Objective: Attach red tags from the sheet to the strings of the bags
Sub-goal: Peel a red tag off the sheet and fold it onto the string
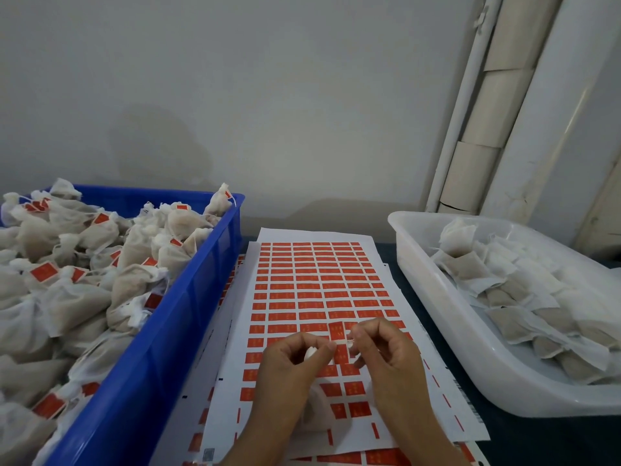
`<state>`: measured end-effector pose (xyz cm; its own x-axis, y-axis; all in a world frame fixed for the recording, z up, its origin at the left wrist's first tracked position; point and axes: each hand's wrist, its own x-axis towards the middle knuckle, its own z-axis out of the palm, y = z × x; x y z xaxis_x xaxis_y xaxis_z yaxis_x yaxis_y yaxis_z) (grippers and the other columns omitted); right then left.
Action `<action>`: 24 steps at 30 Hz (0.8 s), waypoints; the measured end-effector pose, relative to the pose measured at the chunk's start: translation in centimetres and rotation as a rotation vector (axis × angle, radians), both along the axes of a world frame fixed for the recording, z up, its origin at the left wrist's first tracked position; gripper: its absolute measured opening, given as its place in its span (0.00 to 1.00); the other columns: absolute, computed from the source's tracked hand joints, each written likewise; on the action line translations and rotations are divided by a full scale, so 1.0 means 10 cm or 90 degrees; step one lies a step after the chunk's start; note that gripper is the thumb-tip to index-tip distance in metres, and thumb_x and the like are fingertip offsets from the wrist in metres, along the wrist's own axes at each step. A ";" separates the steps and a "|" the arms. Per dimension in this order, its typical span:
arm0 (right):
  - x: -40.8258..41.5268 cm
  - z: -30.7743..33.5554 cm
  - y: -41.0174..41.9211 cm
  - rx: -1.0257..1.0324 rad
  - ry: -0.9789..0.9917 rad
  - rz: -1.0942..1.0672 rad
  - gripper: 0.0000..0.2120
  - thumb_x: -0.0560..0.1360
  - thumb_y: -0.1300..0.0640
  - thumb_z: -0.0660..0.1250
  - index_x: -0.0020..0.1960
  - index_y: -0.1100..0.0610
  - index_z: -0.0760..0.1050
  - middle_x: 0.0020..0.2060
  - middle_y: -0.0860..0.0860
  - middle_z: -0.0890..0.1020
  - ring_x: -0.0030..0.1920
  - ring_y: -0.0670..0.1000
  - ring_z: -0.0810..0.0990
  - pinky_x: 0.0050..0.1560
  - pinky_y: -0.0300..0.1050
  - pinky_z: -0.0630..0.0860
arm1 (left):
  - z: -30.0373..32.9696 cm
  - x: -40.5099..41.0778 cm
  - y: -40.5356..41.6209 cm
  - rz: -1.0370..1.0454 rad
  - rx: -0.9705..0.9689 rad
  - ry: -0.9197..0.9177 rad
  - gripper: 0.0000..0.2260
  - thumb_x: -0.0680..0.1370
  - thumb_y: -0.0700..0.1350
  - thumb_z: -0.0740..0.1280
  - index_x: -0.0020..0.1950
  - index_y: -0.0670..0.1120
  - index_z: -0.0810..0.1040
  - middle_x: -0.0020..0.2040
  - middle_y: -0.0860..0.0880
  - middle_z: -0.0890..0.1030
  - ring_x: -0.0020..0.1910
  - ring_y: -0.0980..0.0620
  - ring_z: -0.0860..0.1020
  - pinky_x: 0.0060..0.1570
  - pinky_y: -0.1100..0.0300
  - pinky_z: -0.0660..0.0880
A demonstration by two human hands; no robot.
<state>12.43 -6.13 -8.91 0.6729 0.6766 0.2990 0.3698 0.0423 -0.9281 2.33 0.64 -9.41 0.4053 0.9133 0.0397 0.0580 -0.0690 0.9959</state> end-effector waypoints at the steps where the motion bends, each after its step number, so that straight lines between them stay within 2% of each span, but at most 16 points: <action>1: 0.00 0.00 0.00 0.000 -0.002 -0.001 0.08 0.74 0.51 0.62 0.38 0.52 0.74 0.33 0.45 0.80 0.38 0.48 0.79 0.45 0.35 0.76 | 0.00 0.00 0.00 0.003 -0.003 -0.001 0.05 0.73 0.47 0.69 0.36 0.51 0.79 0.32 0.61 0.80 0.36 0.63 0.78 0.28 0.78 0.65; 4: 0.00 -0.01 0.01 0.001 -0.004 -0.002 0.08 0.75 0.52 0.63 0.38 0.52 0.74 0.33 0.44 0.80 0.38 0.47 0.79 0.44 0.32 0.75 | 0.01 -0.01 0.00 0.002 -0.009 -0.004 0.06 0.73 0.47 0.69 0.36 0.51 0.79 0.31 0.62 0.80 0.36 0.63 0.78 0.33 0.77 0.64; 9: 0.01 -0.01 0.00 0.013 -0.011 -0.005 0.08 0.74 0.54 0.66 0.36 0.53 0.74 0.32 0.43 0.80 0.38 0.48 0.80 0.43 0.32 0.74 | 0.01 -0.01 0.00 0.014 -0.017 0.006 0.06 0.73 0.47 0.69 0.36 0.52 0.78 0.28 0.65 0.78 0.34 0.65 0.77 0.28 0.78 0.64; 12: 0.02 -0.01 0.00 0.018 -0.026 -0.012 0.08 0.72 0.54 0.67 0.35 0.53 0.74 0.33 0.42 0.80 0.38 0.47 0.79 0.43 0.31 0.74 | 0.01 -0.02 0.00 0.009 -0.011 0.013 0.06 0.73 0.47 0.69 0.36 0.52 0.78 0.29 0.66 0.79 0.34 0.68 0.77 0.27 0.78 0.65; 16: 0.03 0.01 -0.01 0.031 -0.027 -0.020 0.08 0.72 0.54 0.67 0.35 0.53 0.74 0.33 0.41 0.80 0.39 0.43 0.79 0.39 0.27 0.73 | 0.00 -0.02 0.00 0.005 0.004 0.020 0.05 0.72 0.48 0.70 0.37 0.52 0.79 0.32 0.64 0.80 0.36 0.64 0.78 0.30 0.78 0.65; 19: 0.04 0.01 -0.02 0.035 -0.025 -0.025 0.08 0.72 0.55 0.68 0.35 0.54 0.74 0.32 0.44 0.81 0.38 0.46 0.79 0.39 0.29 0.73 | 0.00 -0.02 0.00 0.001 0.017 0.021 0.04 0.72 0.47 0.70 0.37 0.52 0.79 0.36 0.62 0.81 0.39 0.62 0.78 0.34 0.77 0.65; 24: 0.03 0.02 -0.02 0.045 -0.009 -0.017 0.07 0.71 0.55 0.68 0.36 0.54 0.75 0.32 0.46 0.81 0.38 0.49 0.80 0.43 0.33 0.74 | 0.00 -0.03 0.01 0.010 0.020 0.021 0.04 0.73 0.47 0.70 0.37 0.51 0.79 0.36 0.62 0.80 0.38 0.63 0.78 0.30 0.78 0.66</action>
